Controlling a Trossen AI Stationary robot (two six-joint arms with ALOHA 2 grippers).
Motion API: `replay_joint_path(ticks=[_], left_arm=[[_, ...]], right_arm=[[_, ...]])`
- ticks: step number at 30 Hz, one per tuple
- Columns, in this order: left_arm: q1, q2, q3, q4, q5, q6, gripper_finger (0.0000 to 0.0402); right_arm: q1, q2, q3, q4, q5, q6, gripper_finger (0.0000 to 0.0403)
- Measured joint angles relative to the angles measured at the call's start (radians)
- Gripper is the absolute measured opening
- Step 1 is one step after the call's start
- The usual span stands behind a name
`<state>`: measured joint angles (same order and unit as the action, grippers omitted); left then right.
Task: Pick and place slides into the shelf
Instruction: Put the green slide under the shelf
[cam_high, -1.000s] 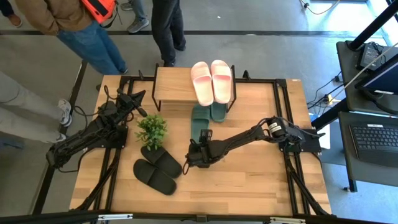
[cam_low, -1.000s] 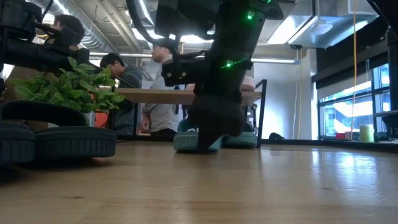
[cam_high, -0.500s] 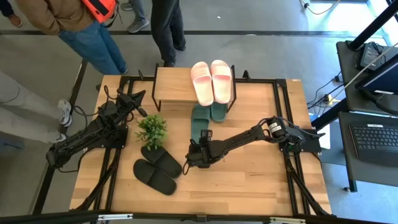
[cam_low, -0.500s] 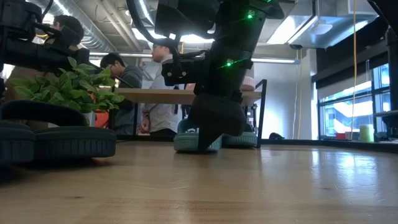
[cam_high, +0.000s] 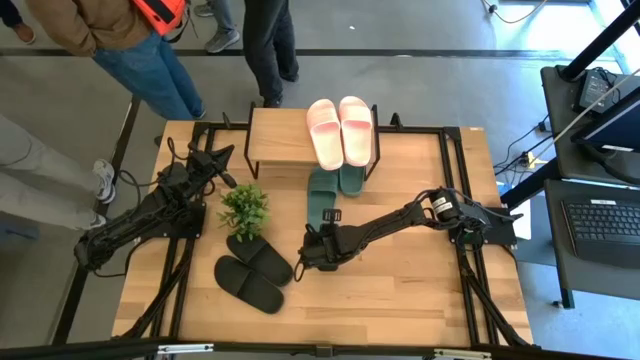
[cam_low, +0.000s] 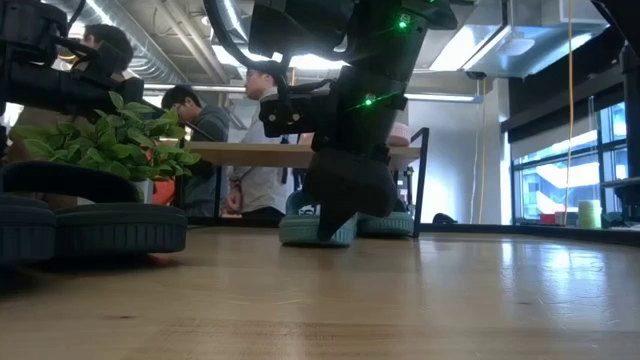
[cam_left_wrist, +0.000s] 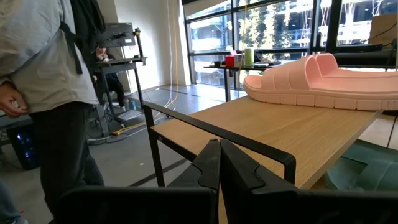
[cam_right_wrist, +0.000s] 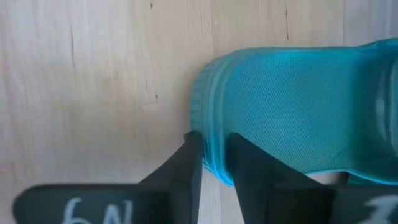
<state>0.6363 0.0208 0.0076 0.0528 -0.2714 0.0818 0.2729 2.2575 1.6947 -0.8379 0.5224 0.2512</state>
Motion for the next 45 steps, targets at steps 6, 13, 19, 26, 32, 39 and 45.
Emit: replay_joint_path(ticks=[6,13,19,26,32,39,45], left_arm=[[0.0,0.0,0.0,0.0,0.0,0.0,0.0],[0.0,0.0,0.0,0.0,0.0,0.0,0.0],[0.0,0.0,0.0,0.0,0.0,0.0,0.0],[0.0,0.0,0.0,0.0,0.0,0.0,0.0],[0.0,0.0,0.0,0.0,0.0,0.0,0.0],[0.0,0.0,0.0,0.0,0.0,0.0,0.0],[0.0,0.0,0.0,0.0,0.0,0.0,0.0]], right_arm=[[0.0,0.0,0.0,0.0,0.0,0.001,0.0055],[0.0,0.0,0.0,0.0,0.0,0.007,0.0051],[-0.008,0.0,0.0,0.0,0.011,0.008,0.005],[-0.035,0.0,0.0,-0.01,0.034,0.005,0.005],[-0.072,0.0,0.0,-0.027,0.057,-0.021,0.005],[-0.129,0.0,0.0,-0.027,0.06,-0.051,0.005],[-0.174,0.0,0.0,-0.027,0.06,-0.049,0.005]])
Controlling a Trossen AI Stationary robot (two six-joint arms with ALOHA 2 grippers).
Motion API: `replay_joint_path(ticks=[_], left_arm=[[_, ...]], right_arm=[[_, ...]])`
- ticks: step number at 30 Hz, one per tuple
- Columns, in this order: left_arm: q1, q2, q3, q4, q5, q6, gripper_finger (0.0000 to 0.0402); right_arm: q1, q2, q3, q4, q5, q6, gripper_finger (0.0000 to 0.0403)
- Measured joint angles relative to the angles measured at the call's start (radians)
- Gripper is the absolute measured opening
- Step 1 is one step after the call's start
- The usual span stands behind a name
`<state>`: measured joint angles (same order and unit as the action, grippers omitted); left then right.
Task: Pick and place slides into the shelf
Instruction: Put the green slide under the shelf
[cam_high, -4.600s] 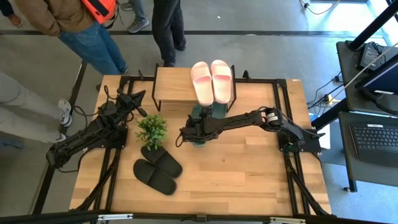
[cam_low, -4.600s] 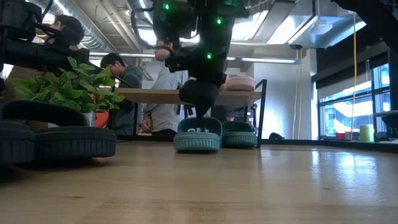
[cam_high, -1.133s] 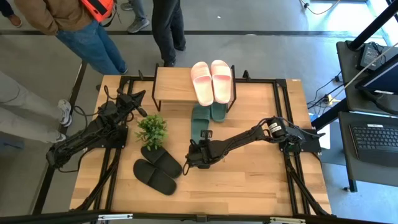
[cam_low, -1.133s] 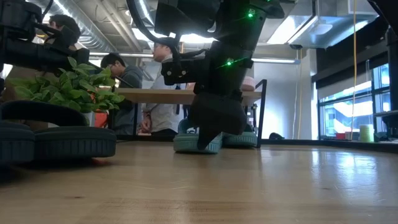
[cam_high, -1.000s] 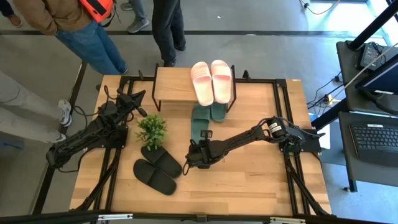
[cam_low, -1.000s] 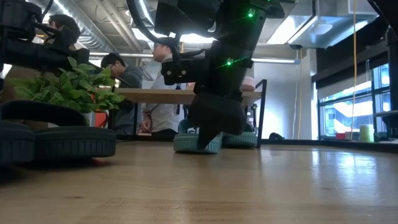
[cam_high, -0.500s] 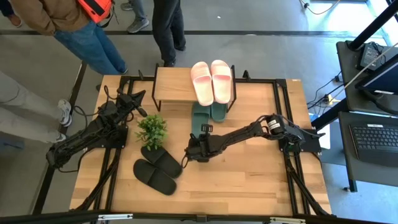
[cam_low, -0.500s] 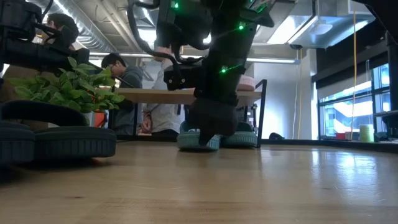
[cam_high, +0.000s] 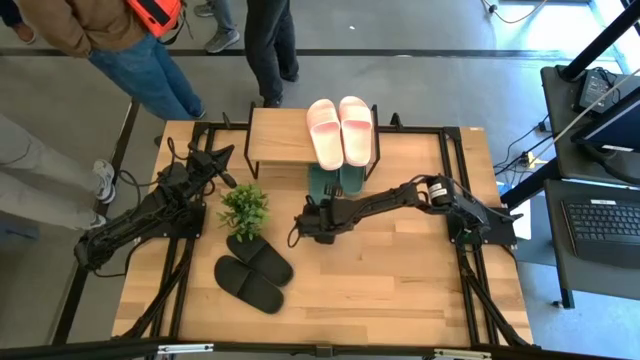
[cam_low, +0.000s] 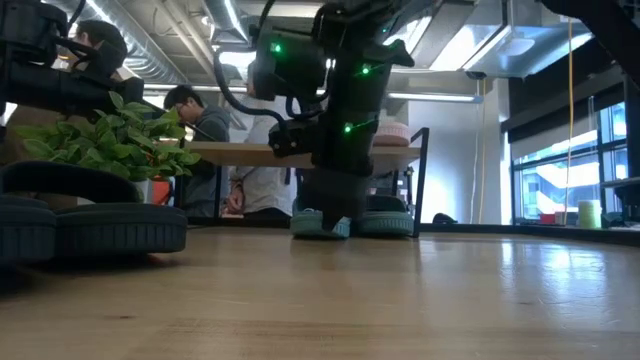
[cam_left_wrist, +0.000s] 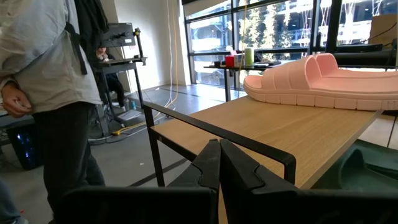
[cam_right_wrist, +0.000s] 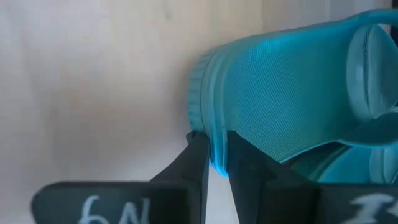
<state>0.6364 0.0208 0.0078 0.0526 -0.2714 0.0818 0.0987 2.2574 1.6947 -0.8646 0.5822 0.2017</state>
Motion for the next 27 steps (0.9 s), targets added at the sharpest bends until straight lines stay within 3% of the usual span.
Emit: replay_joint_path(ticks=[27], left_arm=[[0.0,0.0,0.0,0.0,0.0,0.0,0.0]], right_arm=[[-0.044,0.0,0.0,-0.081,0.004,0.319,0.0041]])
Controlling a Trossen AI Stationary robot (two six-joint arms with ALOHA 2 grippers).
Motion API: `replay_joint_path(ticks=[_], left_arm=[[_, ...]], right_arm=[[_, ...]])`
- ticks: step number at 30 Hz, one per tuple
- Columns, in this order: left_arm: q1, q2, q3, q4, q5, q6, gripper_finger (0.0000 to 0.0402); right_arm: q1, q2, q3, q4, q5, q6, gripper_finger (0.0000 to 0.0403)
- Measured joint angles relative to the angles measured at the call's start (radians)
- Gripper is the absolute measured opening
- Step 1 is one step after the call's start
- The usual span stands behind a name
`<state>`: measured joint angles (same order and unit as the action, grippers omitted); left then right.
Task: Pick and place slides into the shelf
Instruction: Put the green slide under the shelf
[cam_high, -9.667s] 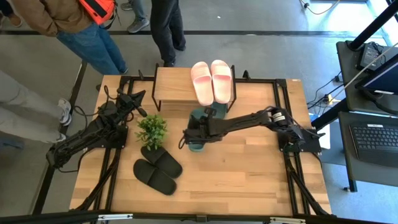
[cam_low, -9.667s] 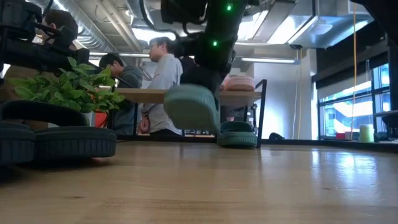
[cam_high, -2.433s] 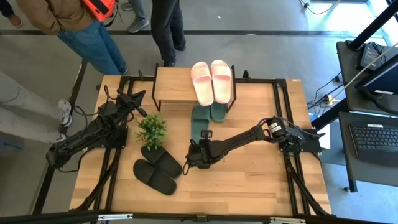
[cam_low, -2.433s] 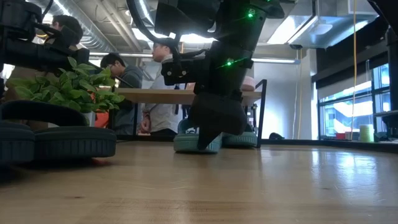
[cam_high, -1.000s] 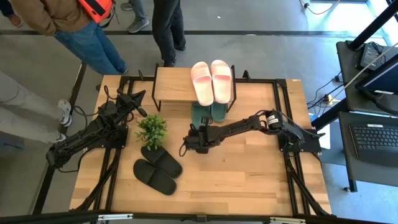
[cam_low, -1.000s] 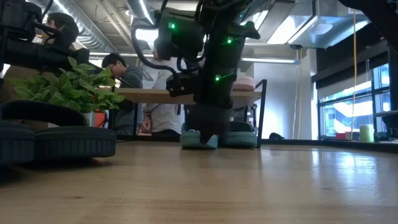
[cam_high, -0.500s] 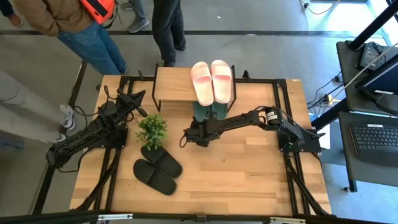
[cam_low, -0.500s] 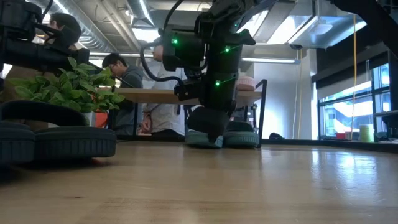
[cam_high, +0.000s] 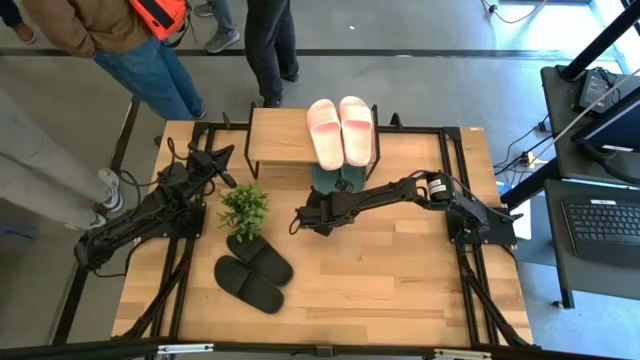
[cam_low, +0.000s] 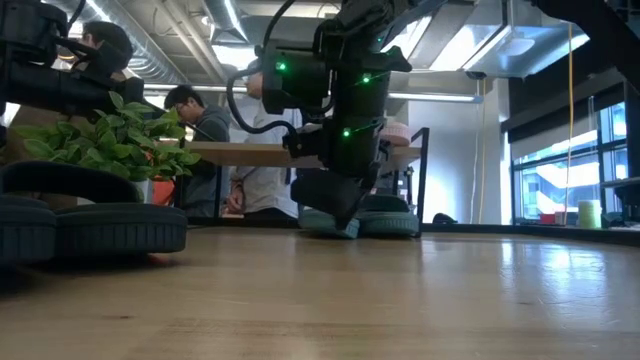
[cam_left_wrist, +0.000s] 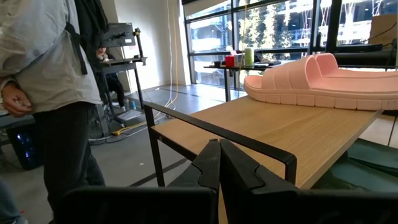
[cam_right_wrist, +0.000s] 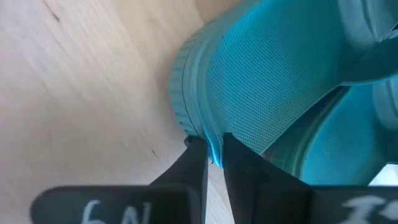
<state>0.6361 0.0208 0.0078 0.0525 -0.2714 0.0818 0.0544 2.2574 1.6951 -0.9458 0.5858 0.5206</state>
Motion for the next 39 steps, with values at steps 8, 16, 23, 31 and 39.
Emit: replay_joint_path(ticks=[8,16,23,31,39], left_arm=[[0.0,0.0,0.0,0.0,0.0,0.0,0.0],[0.0,0.0,0.0,0.0,0.0,0.0,0.0],[0.0,0.0,0.0,0.0,0.0,0.0,0.0],[0.0,0.0,0.0,0.0,0.0,0.0,0.0],[0.0,0.0,0.0,0.0,0.0,0.0,0.0]], right_arm=[[-0.002,0.0,0.0,0.013,-0.001,0.053,0.0038],[-0.002,0.0,0.0,0.013,-0.002,0.077,0.0039],[-0.004,0.0,0.0,0.018,-0.004,0.113,0.0063],[-0.005,0.0,0.004,0.024,-0.004,0.133,0.0083],[-0.007,0.0,0.039,0.03,0.0,0.104,0.0085]])
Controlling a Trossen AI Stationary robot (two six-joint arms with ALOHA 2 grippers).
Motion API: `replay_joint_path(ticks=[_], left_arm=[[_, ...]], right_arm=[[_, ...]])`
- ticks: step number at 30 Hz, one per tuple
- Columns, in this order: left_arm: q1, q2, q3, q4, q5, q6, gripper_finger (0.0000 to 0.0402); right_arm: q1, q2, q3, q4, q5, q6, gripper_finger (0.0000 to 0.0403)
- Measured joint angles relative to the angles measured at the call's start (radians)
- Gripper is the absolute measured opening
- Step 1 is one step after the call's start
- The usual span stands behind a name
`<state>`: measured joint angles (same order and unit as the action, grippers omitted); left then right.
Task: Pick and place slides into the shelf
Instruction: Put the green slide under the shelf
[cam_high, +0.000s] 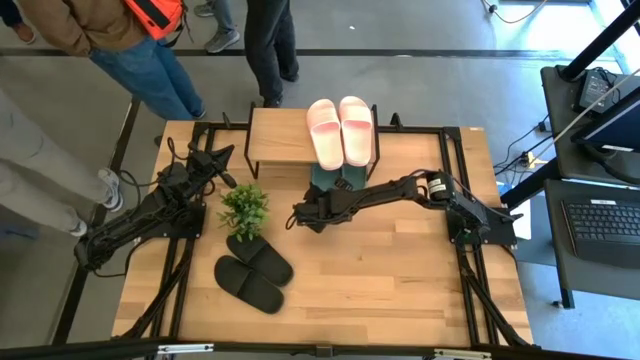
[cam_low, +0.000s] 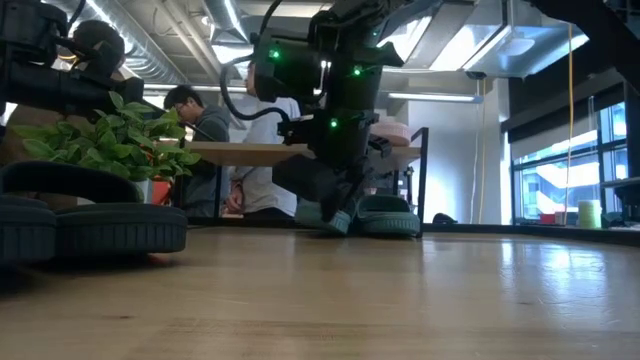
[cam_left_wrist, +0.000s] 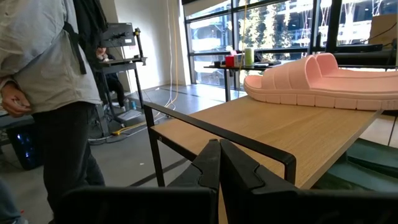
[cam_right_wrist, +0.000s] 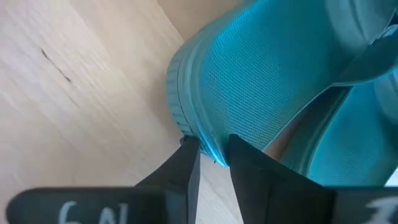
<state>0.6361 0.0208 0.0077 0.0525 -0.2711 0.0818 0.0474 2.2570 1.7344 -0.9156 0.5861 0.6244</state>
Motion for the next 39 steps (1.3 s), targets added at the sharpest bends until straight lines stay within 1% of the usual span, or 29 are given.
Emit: replay_joint_path(ticks=[13,19,35,39], left_arm=[[0.0,0.0,0.0,0.0,0.0,0.0,0.0],[0.0,0.0,0.0,0.0,0.0,0.0,0.0],[0.0,0.0,0.0,0.0,0.0,0.0,0.0],[0.0,0.0,0.0,0.0,0.0,0.0,0.0]], right_arm=[[-0.034,0.0,0.005,-0.009,-0.019,0.025,0.0085],[-0.037,0.0,0.005,-0.052,-0.01,0.023,0.0085],[-0.039,0.0,0.005,-0.052,-0.012,0.019,0.0086],[-0.039,0.0,0.005,-0.052,-0.013,0.016,0.0096]])
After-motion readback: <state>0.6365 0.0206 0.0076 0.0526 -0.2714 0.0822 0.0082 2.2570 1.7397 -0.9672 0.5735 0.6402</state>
